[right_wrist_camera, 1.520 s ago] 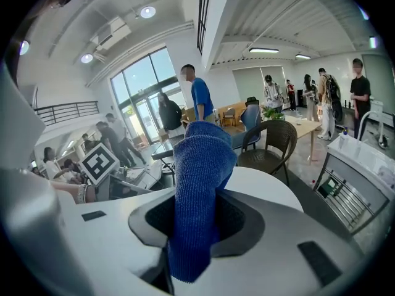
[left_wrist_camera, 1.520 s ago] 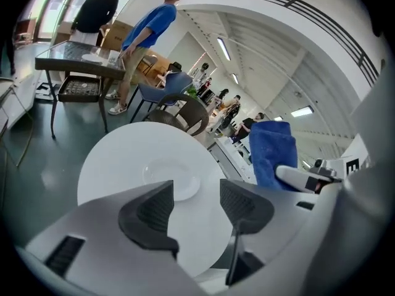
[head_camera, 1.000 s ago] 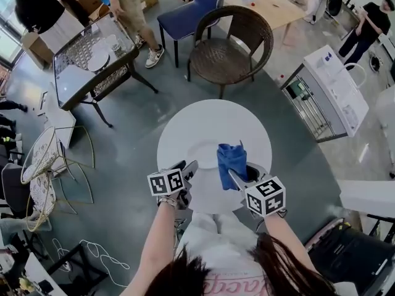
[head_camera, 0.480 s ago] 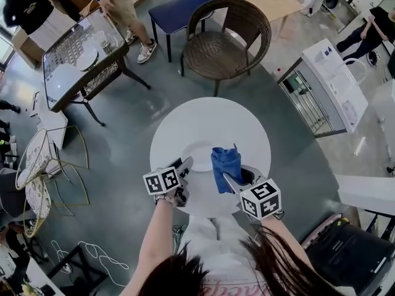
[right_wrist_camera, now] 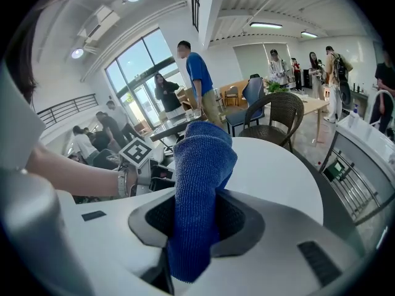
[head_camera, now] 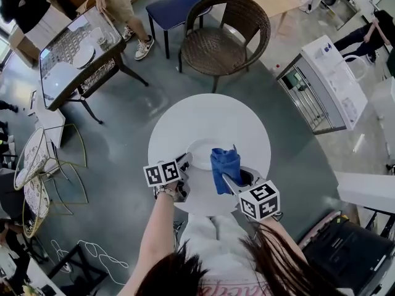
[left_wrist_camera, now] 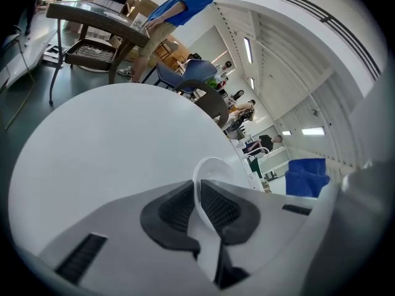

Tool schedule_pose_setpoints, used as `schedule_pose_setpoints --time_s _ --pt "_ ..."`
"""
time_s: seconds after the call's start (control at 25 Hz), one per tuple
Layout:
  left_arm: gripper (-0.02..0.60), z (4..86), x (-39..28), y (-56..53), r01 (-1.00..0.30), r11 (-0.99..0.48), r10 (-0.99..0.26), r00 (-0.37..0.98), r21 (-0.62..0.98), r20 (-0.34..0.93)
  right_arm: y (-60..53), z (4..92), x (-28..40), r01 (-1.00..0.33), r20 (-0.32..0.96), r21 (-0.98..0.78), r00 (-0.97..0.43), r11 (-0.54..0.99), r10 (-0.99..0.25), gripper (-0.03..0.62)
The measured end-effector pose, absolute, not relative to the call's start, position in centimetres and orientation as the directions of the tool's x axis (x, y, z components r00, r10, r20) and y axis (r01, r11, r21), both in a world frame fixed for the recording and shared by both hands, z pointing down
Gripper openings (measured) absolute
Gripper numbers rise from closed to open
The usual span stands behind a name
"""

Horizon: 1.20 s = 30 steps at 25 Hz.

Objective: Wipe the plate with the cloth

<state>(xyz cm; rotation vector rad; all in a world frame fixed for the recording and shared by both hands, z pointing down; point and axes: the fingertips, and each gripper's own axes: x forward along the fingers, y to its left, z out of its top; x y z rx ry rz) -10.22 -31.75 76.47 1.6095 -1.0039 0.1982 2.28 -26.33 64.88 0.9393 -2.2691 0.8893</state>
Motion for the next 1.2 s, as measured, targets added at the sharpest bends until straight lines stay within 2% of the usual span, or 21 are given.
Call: schedule_pose_setpoints --time_s 0.36,0.8,1.2 --pt "0.020 73.0 -10.1 -31.0 -0.539 -0.015 -0.584 0.688 0.842 0.430 -26.3 63.7 2.8 -0.769 0.660 -0.350 -0.608 0.535 -0.441 0.132" --pt "0.020 66.4 -9.9 -31.1 -0.514 -0.124 -0.624 0.706 0.849 0.336 -26.1 59.7 3.3 -0.779 0.615 -0.320 -0.604 0.539 -0.507 0.132" --pt "0.020 58.0 -9.3 -31.6 -0.552 -0.247 -0.691 0.676 0.797 0.254 -28.1 53.5 5.1 -0.783 0.497 -0.278 -0.613 0.556 -0.614 0.132"
